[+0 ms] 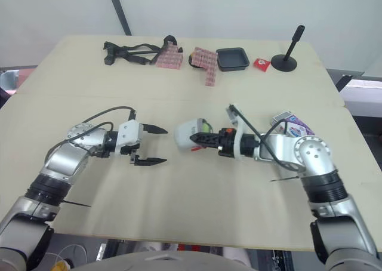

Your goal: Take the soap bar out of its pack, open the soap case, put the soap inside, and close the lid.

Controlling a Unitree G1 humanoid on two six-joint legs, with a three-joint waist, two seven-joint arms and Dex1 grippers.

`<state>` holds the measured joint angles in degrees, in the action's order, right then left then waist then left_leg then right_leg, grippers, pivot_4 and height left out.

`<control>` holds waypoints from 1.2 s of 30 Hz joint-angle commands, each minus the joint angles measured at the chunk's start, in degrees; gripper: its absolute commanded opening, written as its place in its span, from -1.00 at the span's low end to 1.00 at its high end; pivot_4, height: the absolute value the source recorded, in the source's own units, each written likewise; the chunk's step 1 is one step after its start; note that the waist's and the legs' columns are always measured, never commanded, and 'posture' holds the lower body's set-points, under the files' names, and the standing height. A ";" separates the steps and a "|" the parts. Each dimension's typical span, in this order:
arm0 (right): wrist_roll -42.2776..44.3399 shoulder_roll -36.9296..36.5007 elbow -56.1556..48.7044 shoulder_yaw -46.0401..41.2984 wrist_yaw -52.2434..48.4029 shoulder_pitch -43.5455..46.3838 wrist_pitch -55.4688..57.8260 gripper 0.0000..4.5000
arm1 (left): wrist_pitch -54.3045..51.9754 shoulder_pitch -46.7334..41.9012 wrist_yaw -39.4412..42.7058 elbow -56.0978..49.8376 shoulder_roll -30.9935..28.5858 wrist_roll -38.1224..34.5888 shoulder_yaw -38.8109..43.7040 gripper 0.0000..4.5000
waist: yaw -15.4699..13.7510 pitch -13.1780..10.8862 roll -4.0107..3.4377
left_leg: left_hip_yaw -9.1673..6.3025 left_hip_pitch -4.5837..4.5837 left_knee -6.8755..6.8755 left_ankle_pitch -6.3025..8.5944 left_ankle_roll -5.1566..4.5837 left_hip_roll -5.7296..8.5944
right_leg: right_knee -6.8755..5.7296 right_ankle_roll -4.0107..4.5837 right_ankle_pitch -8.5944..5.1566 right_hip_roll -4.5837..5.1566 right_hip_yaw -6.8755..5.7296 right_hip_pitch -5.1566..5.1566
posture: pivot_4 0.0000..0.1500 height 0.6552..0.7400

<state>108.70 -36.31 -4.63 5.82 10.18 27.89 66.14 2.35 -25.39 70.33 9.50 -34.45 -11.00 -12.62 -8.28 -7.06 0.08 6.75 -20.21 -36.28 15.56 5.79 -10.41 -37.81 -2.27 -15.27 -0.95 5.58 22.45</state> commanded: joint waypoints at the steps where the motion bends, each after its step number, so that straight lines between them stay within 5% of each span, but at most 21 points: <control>1: -6.56 -4.06 -3.50 -0.62 -6.73 4.26 4.20 -0.05 | -0.17 -1.58 -0.80 0.98 -0.50 -0.26 2.12 1.00 | -0.07 -0.01 -0.01 | 0.00 -0.01 0.00 0.00 0.00 0.00 | 0.01 0.00 0.00 -0.02 0.00 0.00 | 1.00 1.00; 11: -43.11 -16.60 -17.47 14.38 -35.91 21.83 7.11 -0.05 | -18.46 -3.55 -0.64 -5.91 2.31 -9.85 3.75 1.00 | -1.97 -0.04 -0.01 | -0.03 -0.06 -0.08 0.02 0.01 -0.04 | 0.02 -0.01 0.01 -0.14 0.03 0.01 | 1.00 1.00; 19: -71.44 -18.66 -21.28 34.29 -51.91 32.20 -1.72 -0.05 | -17.85 -4.41 -2.77 -7.56 6.12 -8.27 1.32 1.00 | -2.43 -0.04 0.00 | -0.02 -0.01 -0.14 0.01 0.02 -0.06 | -0.08 -0.01 0.01 -0.15 0.06 0.00 | 1.00 1.00; 36: -87.57 -11.61 -20.18 38.06 -65.11 35.24 -4.40 -0.05 | -15.53 -9.00 -3.86 -5.17 15.22 -4.73 -3.96 1.00 | -1.21 -0.04 -0.01 | 0.00 0.02 -0.47 0.00 -0.01 -0.09 | -0.47 0.01 0.00 -0.19 0.24 0.04 | 1.00 1.00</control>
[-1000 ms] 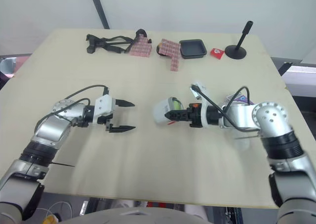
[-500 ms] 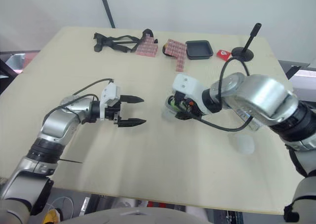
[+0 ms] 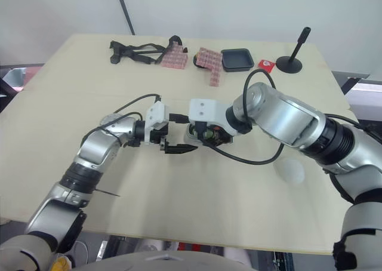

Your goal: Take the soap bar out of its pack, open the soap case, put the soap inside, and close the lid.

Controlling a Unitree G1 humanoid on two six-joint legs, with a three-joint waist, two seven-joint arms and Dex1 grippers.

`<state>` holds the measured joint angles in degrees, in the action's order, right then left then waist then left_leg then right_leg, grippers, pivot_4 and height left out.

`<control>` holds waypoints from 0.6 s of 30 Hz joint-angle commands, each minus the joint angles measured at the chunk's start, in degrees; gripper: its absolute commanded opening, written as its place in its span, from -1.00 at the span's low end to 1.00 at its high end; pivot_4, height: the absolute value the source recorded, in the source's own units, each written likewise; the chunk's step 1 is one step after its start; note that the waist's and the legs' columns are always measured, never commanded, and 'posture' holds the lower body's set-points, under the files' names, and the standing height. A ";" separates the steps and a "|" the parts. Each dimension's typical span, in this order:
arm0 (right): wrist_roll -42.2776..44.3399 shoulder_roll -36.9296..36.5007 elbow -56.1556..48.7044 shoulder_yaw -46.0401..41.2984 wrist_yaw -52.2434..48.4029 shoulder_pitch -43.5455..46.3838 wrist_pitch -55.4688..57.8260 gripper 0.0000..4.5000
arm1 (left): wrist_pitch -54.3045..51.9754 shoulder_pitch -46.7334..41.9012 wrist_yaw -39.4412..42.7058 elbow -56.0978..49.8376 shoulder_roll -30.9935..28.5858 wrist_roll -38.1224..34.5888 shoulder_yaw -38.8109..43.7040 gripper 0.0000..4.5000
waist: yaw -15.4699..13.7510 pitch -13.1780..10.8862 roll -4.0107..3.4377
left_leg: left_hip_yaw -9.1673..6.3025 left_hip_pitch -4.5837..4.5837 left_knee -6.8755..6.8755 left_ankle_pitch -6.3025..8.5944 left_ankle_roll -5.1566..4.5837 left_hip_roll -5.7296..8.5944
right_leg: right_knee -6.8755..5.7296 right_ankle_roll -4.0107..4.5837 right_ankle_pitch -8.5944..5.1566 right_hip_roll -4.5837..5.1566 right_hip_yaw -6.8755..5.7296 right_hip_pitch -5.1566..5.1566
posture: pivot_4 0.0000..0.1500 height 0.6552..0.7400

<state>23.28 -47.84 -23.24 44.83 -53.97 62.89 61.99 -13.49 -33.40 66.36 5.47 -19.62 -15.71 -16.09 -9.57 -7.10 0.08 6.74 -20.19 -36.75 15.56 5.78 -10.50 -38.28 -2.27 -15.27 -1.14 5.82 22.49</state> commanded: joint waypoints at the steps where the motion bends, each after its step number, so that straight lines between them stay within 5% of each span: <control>1: -2.56 0.18 -1.58 -1.17 -1.15 0.06 -0.10 -0.05 | 0.28 -1.00 0.20 -1.23 0.54 0.01 -0.68 1.00 | 0.19 0.00 0.00 | 0.00 0.00 0.00 0.00 0.00 0.00 | -0.01 0.00 0.00 0.00 0.01 0.00 | 1.00 1.00; 18: -7.38 1.46 -1.92 -1.66 -4.08 -2.11 -0.64 -0.05 | 0.50 -2.27 1.98 -0.45 -0.08 0.61 -0.55 1.00 | 0.45 0.00 0.00 | 0.02 0.06 -0.08 -0.02 -0.03 -0.03 | -0.14 0.02 -0.01 0.02 0.04 0.01 | 1.00 1.00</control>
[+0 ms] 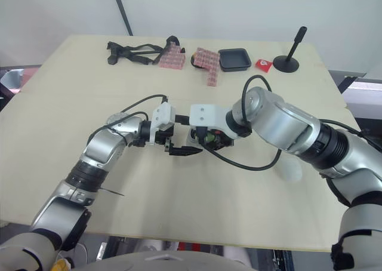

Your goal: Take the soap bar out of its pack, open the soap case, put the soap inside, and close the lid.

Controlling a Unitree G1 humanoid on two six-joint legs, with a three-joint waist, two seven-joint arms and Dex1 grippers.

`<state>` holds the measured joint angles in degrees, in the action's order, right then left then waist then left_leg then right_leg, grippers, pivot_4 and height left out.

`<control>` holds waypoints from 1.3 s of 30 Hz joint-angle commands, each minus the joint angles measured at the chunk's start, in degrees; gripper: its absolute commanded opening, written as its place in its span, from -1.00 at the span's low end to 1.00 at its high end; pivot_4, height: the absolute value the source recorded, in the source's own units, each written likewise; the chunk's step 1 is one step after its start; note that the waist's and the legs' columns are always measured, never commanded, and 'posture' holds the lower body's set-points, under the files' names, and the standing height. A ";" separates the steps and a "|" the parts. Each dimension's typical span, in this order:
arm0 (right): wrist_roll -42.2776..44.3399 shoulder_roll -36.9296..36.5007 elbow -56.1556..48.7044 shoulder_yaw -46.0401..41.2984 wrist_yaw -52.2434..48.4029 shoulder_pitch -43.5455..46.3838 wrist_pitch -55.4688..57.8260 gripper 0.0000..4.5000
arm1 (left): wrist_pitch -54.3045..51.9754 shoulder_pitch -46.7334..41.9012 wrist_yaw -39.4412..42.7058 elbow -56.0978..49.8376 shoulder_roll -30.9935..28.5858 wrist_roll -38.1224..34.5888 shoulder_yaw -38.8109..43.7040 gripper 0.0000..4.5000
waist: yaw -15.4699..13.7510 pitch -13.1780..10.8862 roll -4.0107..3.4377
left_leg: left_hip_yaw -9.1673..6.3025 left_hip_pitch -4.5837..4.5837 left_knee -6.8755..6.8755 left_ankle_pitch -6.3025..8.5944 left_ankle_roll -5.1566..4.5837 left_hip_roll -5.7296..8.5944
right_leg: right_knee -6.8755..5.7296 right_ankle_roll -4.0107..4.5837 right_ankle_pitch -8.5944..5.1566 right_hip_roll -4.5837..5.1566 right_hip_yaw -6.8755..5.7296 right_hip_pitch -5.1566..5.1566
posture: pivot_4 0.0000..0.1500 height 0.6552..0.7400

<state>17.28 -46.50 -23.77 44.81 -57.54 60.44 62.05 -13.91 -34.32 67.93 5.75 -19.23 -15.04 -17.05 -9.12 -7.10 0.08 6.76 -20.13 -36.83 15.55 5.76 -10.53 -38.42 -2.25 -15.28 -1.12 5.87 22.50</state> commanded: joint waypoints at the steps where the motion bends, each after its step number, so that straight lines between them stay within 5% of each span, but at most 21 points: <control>1: -1.48 0.25 -1.43 -1.82 -0.65 0.30 -0.62 -0.05 | 0.92 -1.29 0.59 -0.76 -0.48 -0.13 0.38 1.00 | 0.00 0.00 0.00 | 0.00 0.00 -0.01 0.00 0.00 0.00 | -0.01 0.00 0.00 0.00 0.00 0.00 | 1.00 1.00; 8: -2.20 0.55 -1.53 -2.43 -1.41 0.04 -0.46 -0.05 | 1.61 -0.77 0.73 -0.77 -0.49 0.60 -0.08 0.08 | 0.00 0.00 0.00 | 0.01 0.01 -0.03 -0.01 -0.01 0.00 | -0.05 0.00 0.00 0.01 0.01 0.01 | 1.00 1.00; 36: -0.82 2.79 -1.20 -6.61 -1.95 -2.09 -0.08 -0.05 | 4.51 -0.47 -0.14 1.26 0.29 1.97 -0.14 -0.13 | 0.05 0.00 0.00 | 0.02 0.02 -0.08 -0.01 -0.02 0.00 | -0.11 0.01 0.00 0.05 0.04 0.01 | 1.00 1.00; 39: -0.74 3.05 -1.03 -7.39 -1.81 -2.88 0.09 0.50 | 4.88 -0.05 -0.57 0.88 0.38 1.54 0.34 -0.13 | 0.10 0.00 0.00 | 0.04 0.02 -0.08 -0.01 -0.02 0.00 | -0.12 0.01 0.00 0.05 0.08 0.03 | 1.00 1.00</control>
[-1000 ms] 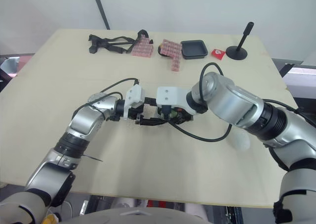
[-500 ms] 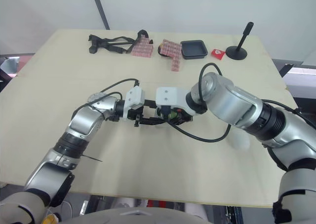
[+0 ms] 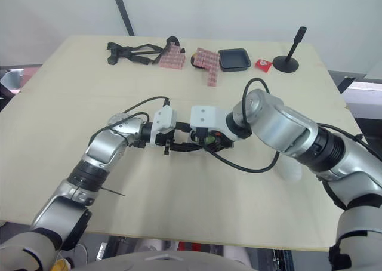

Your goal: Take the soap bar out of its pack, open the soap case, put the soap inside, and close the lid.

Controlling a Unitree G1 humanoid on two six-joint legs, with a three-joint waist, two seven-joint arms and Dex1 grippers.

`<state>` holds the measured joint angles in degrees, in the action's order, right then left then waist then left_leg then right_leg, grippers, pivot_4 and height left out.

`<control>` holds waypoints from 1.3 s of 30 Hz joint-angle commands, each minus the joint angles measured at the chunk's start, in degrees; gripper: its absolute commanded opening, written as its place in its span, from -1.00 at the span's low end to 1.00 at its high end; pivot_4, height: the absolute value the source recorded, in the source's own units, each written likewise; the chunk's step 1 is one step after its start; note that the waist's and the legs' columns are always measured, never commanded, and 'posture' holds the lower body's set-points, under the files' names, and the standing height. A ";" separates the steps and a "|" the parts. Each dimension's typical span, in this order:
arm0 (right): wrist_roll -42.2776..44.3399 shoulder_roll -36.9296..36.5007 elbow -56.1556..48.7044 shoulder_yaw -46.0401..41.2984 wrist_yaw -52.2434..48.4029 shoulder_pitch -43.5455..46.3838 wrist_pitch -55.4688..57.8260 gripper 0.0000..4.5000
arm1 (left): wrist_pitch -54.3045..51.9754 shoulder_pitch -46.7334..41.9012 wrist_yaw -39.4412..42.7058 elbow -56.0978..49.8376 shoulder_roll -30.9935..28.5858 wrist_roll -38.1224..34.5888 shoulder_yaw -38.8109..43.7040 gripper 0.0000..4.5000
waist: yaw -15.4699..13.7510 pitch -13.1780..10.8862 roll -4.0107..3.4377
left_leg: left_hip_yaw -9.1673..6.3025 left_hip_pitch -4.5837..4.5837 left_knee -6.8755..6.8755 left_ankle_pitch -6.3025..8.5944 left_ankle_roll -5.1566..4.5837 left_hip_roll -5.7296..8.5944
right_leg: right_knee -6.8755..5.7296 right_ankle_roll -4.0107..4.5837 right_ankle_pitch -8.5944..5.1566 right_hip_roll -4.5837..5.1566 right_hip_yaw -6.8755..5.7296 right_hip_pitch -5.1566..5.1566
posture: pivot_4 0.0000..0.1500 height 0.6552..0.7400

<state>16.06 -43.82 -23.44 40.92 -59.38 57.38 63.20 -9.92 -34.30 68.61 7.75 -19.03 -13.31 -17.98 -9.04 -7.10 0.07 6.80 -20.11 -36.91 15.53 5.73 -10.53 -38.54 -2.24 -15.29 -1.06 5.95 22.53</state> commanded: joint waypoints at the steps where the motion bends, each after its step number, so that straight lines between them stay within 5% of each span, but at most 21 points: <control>1: 0.42 0.38 -1.25 -3.68 0.01 -0.10 -0.96 0.66 | 1.15 0.13 -1.46 -1.34 0.17 -0.31 1.42 -0.13 | -0.01 0.00 0.00 | 0.00 -0.01 0.00 0.00 0.00 -0.01 | -0.01 0.00 0.00 -0.01 0.00 0.01 | 1.00 1.00; 4: -0.23 -0.14 -0.70 -3.88 -0.05 -0.84 -1.25 0.98 | 1.77 0.72 -1.80 -1.82 -0.18 -0.34 1.48 -0.13 | -0.10 0.01 0.01 | 0.00 0.00 -0.01 0.00 0.00 -0.01 | -0.01 0.00 0.00 -0.02 -0.02 0.00 | 1.00 1.00; 21: -1.17 -14.46 -5.30 -12.38 -1.72 -11.47 -5.14 0.98 | 11.78 8.32 -1.36 0.47 1.09 -7.84 9.93 -0.13 | -0.23 0.01 0.01 | 0.00 -0.05 -0.02 0.01 -0.01 -0.02 | 0.03 0.00 0.00 0.15 0.08 0.00 | 1.00 1.00; 39: 5.37 -15.13 -11.28 -24.60 10.22 -15.80 24.90 0.98 | 28.91 8.17 6.27 17.03 4.16 -5.39 8.95 -0.13 | -0.57 0.03 -0.01 | 0.01 0.04 -0.02 -0.01 -0.04 0.00 | 0.02 0.00 0.00 0.25 0.11 -0.01 | 1.00 1.00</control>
<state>20.28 -57.41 -33.09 19.53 -50.17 41.86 85.60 17.35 -25.47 73.83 23.42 -14.83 -18.50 -9.49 -9.62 -7.07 0.06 6.81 -20.06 -36.93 15.52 5.69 -10.53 -38.52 -2.24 -15.28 -0.79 6.05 22.52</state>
